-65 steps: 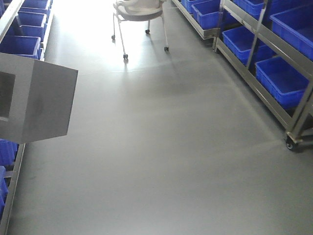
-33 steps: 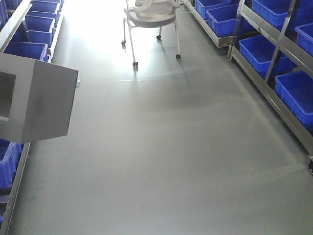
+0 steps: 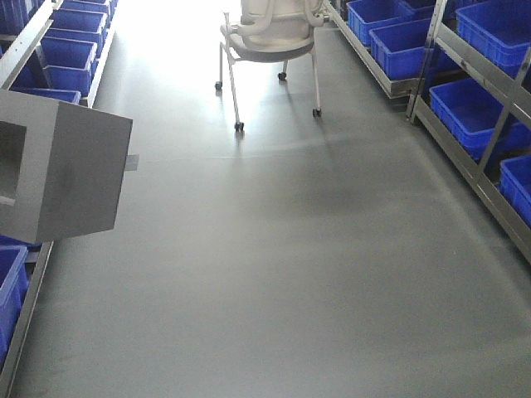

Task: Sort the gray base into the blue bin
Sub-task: 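Drive down the aisle between the blue bin shelves toward the bin rack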

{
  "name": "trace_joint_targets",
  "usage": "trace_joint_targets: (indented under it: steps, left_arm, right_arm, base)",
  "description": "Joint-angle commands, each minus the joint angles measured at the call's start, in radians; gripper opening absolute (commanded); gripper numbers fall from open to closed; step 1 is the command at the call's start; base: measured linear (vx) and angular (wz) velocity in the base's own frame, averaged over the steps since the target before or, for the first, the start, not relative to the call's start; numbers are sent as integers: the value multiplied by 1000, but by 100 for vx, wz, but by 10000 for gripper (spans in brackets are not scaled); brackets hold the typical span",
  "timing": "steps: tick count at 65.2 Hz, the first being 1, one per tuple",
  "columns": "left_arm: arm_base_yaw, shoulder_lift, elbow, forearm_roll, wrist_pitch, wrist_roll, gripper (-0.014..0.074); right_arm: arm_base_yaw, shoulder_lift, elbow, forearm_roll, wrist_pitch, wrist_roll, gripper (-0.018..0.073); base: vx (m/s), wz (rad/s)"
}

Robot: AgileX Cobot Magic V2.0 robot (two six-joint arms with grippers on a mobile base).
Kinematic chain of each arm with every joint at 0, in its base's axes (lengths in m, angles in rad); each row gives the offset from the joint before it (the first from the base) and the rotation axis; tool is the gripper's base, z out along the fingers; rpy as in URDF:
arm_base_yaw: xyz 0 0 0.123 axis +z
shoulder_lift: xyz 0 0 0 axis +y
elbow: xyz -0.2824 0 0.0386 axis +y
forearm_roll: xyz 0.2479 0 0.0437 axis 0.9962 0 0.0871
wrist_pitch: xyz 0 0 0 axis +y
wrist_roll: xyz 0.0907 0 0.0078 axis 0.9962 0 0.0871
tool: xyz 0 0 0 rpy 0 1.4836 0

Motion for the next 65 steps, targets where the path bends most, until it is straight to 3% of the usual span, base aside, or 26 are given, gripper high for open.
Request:
trace_joint_targets:
  steps: [1, 65]
  left_arm:
    - [-1, 1, -33, -12, -111, -7, -6]
    - [-1, 1, -33, -12, -112, -7, -6]
  right_arm:
    - [-2, 3, 1, -5, -75, -9, -5]
    - [-2, 3, 1, -5, -75, -9, -5]
  base:
    - [43, 3]
    - [42, 7]
